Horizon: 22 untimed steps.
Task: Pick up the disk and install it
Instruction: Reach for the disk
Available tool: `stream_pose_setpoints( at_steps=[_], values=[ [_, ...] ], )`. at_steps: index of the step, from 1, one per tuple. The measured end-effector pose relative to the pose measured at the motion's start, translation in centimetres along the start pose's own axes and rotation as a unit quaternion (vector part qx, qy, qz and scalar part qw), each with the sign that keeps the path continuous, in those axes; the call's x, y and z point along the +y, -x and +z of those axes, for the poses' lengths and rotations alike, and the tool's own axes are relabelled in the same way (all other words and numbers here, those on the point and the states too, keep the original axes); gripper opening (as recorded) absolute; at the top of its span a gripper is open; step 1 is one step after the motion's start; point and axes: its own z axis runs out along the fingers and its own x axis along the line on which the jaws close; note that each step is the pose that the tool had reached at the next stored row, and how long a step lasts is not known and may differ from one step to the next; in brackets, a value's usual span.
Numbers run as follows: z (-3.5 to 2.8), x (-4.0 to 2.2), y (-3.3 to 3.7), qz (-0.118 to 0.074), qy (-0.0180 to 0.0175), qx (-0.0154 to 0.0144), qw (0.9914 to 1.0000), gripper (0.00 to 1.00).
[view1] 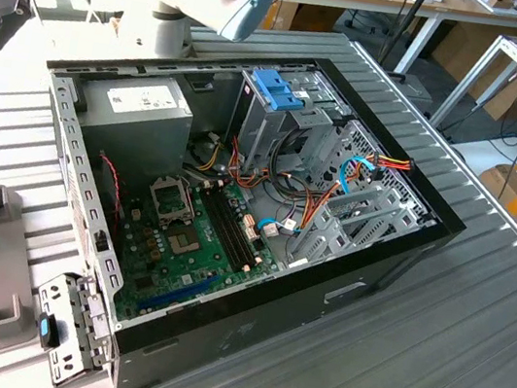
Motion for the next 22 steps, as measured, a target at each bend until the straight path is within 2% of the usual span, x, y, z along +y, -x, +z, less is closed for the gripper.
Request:
stream_pose_setpoints(
  at_steps=[22],
  values=[
    [-0.02, -0.04, -0.58, 0.0, 0.0, 0.0, 1.0, 0.11]
  ],
)
